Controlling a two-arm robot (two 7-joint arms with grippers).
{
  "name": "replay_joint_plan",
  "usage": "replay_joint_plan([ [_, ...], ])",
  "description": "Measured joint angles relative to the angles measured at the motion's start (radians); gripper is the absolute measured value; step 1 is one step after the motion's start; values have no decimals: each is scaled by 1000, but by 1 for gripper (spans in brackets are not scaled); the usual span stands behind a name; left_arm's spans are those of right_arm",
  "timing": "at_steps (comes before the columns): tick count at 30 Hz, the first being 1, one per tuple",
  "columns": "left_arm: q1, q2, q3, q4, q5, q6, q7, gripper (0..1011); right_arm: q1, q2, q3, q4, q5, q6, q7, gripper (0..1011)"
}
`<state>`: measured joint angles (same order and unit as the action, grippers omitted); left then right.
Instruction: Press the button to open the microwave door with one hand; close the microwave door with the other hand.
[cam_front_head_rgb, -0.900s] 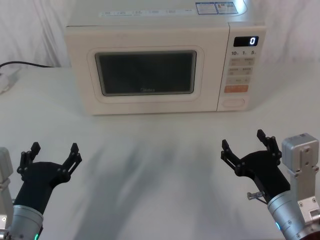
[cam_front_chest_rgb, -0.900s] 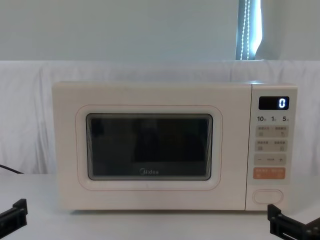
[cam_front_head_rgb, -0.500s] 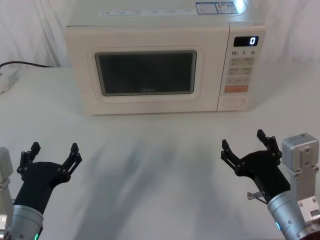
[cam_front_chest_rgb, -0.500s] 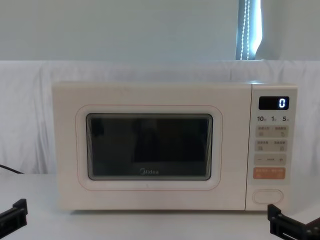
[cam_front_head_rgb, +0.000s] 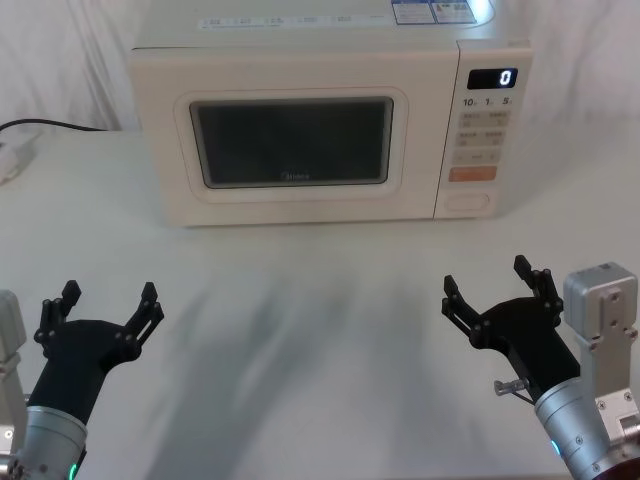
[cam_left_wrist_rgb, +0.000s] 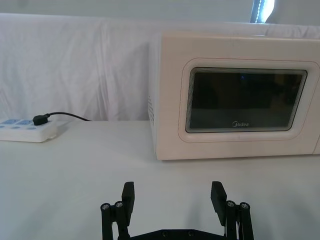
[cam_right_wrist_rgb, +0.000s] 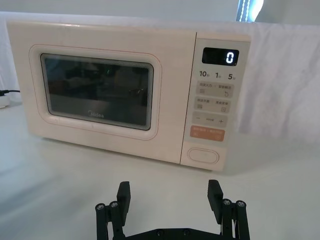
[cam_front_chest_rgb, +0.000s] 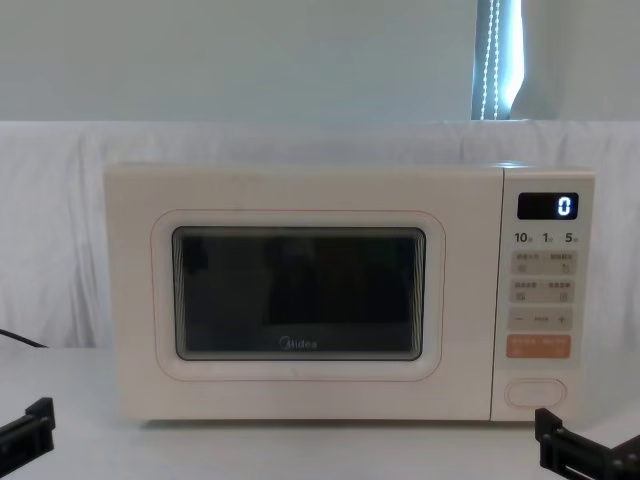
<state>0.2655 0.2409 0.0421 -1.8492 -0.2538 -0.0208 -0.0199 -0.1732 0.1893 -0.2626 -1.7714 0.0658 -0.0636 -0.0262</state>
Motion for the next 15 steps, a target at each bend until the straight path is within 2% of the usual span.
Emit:
replay_joint_plan([
  [15, 0, 0, 0, 0, 0, 0, 0, 1001, 0, 0, 0, 0, 0, 0, 0, 994],
])
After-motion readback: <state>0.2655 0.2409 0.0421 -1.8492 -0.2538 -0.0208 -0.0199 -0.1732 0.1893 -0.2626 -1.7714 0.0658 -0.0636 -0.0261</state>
